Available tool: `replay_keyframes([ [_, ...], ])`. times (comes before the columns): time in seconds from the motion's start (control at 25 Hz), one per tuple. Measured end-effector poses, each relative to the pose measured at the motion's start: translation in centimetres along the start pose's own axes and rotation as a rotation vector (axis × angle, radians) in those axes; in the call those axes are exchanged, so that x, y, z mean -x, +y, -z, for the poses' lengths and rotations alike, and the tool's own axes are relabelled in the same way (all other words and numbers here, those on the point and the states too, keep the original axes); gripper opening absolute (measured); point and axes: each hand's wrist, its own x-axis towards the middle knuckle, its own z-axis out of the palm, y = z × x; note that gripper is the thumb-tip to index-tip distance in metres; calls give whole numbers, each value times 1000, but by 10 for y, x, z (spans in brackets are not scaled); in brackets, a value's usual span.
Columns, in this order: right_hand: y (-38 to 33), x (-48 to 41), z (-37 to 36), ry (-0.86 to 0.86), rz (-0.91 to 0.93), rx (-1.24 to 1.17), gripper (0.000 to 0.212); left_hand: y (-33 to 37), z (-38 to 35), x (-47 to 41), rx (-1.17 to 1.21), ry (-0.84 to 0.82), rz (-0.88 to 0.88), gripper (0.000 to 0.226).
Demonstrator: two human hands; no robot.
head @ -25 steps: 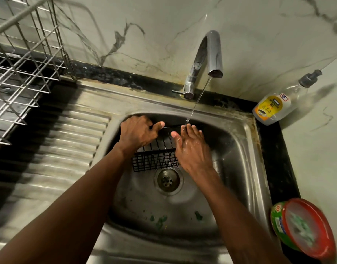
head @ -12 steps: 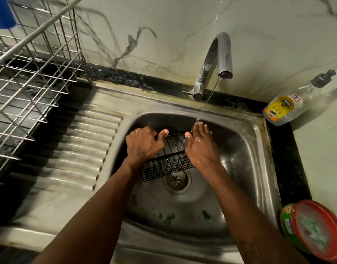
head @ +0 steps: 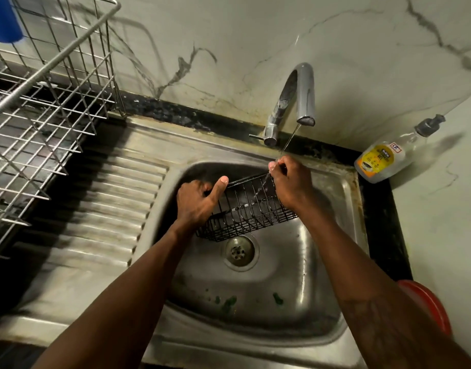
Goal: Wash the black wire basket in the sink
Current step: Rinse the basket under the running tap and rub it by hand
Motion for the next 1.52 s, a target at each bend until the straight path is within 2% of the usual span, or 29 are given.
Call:
replay_keyframes([
  [0.16, -17, 20, 6, 168, 281, 274, 22, 7, -12, 8, -213, 13, -216, 58],
  [0.24, -23, 23, 8, 220, 292, 379, 26, 37, -27, 7, -8, -19, -293, 46],
  [0.28, -31, 22, 8, 222, 290, 408, 29, 58, -35, 7, 193, -11, -242, 47],
  [0.36, -50, 15, 4, 198, 313, 387, 30, 96, -41, 2, 561, 46, -1, 54],
  [0.48, -63, 11, -4, 83, 353, 212, 28, 102, -33, -6, 594, 150, 313, 60],
  [0.56, -50, 11, 2, -38, 362, 138, 36, 80, -21, -4, 684, 112, 404, 58],
  [0.64, -34, 15, 13, -67, 350, 251, 48, 67, -8, 1, 775, 2, 410, 56],
  [0.72, -24, 8, 21, -26, 225, 283, 52, 72, -10, -1, 760, -70, 271, 61],
  [0.8, -23, -3, 22, 18, 93, 313, 54, 88, -12, -9, 758, -66, 214, 58],
  [0.92, -32, 5, 16, 140, 73, 526, 56, 96, -17, -19, 794, -98, 161, 46],
  [1.0, -36, 14, 17, 141, 62, 660, 60, 94, -22, -15, 735, -147, 127, 45],
  [1.08, -45, 21, 8, 80, 67, 720, 59, 96, -28, -13, 675, -109, 103, 53],
  [1.16, -57, 26, -6, 68, 129, 668, 56, 96, -31, -19, 669, -82, 139, 59],
  [1.28, -51, 21, 2, 8, 314, 676, 49, 85, -28, -28, 685, -102, 155, 71],
  [1.32, -41, 17, 15, -29, 288, 647, 49, 80, -28, -30, 680, -120, 155, 76],
  [1.44, -20, 4, 44, -17, 17, 625, 62, 83, -30, -32, 648, -142, 162, 97],
  [1.52, -38, 3, 20, 3, 17, 706, 64, 87, -35, -34, 631, -154, 190, 94],
])
